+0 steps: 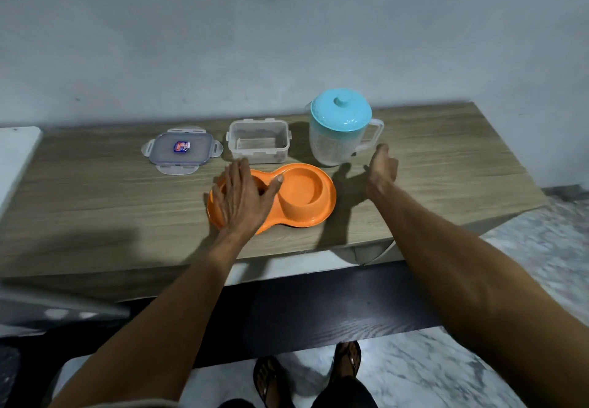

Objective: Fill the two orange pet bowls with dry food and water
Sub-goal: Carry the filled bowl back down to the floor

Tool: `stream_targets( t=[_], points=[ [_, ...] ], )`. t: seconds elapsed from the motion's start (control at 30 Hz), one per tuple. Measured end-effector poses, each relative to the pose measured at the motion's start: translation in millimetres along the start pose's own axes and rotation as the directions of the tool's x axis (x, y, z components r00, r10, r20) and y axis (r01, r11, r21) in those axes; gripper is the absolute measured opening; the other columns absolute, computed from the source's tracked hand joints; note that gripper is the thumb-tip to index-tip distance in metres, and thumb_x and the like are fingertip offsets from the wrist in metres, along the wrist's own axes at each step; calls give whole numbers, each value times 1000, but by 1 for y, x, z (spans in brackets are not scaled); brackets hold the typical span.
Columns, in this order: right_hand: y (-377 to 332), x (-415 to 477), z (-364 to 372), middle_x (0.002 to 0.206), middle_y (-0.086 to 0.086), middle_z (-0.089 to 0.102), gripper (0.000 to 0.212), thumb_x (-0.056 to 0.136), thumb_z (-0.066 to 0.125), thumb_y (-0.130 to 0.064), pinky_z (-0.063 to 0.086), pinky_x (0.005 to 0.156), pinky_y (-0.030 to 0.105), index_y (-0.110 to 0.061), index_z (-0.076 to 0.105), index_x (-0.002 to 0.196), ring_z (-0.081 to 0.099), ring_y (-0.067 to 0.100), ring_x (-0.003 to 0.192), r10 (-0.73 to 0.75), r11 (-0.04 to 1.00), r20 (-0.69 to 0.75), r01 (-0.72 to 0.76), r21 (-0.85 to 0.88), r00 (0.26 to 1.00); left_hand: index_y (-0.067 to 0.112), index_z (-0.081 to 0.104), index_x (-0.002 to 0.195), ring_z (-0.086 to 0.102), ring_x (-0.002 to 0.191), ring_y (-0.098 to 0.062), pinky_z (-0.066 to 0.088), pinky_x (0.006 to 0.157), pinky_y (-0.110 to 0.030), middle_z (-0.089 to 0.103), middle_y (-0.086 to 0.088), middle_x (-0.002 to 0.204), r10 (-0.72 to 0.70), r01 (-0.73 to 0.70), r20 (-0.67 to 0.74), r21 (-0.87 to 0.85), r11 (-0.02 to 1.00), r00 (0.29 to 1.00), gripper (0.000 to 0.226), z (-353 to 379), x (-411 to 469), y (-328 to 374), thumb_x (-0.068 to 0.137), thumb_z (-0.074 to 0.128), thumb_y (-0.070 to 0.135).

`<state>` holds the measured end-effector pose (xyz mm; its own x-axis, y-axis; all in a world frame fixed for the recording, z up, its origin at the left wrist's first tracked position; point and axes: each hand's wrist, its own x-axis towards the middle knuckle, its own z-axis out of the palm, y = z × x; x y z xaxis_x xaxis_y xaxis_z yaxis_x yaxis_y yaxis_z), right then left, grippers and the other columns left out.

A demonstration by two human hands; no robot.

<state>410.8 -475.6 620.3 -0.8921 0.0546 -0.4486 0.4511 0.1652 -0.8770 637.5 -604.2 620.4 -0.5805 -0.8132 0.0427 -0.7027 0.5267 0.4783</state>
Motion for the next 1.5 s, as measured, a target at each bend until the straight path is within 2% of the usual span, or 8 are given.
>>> stream_targets(
  t=[0.13,0.33,0.53,0.7,0.83,0.93,1.33,1.5],
  points=[
    [16,-39,1,122,14,63,65,75,60,-51,49,84,36,-7,61,122,59,35,109,26,970,111,2,-243,993,3,28,146,34,138,-39,32,111,-53,37,-21,149,-215,215,-1,-20,976,977,85,-5,6,-33,89,45,63],
    [46,-50,14,120,15,62,82,47,64,-56,58,86,50,-8,65,113,62,36,104,61,882,195,38,-469,979,-1,46,133,44,128,-41,40,105,-49,48,-25,138,-471,474,99,-8,880,876,77,0,8,-62,82,59,56],
    [42,-77,16,119,18,61,53,74,74,-33,60,59,41,-2,63,115,62,37,102,99,851,226,36,-524,969,4,64,117,55,115,-40,50,95,-47,60,-22,122,-494,508,172,-48,860,852,63,1,14,-68,77,59,52],
    [44,-78,7,117,17,60,51,73,76,-31,62,63,45,-2,64,113,63,37,100,99,837,219,38,-546,971,8,70,100,66,91,-38,57,82,-45,70,-17,98,-548,579,218,-121,806,808,55,-1,12,-67,64,63,49],
    [45,-73,-16,113,16,64,48,75,77,-35,61,73,49,-2,65,109,64,36,99,54,835,193,62,-547,980,6,70,100,68,87,-37,58,80,-43,72,-17,95,-545,593,250,-194,781,800,50,5,1,-49,68,70,45],
    [41,-63,-43,109,16,65,46,77,76,-36,62,69,48,-2,66,107,66,35,95,49,837,181,58,-544,982,9,70,97,68,84,-34,58,81,-44,73,-14,91,-529,581,258,-202,789,808,53,16,-6,-30,65,70,51],
    [12,11,-242,110,17,66,43,77,76,-31,62,62,43,-1,65,105,67,32,90,3,908,56,21,-419,998,6,64,105,68,91,-37,60,75,-50,63,-18,114,-404,522,369,-319,791,837,50,97,-57,147,68,79,36],
    [-8,51,-350,114,17,65,50,73,77,-30,62,62,46,0,64,111,66,36,97,-27,927,10,29,-375,1000,3,63,112,66,98,-36,57,78,-40,62,-19,119,-326,442,351,-331,834,878,51,131,-101,254,75,77,35]
  ],
)
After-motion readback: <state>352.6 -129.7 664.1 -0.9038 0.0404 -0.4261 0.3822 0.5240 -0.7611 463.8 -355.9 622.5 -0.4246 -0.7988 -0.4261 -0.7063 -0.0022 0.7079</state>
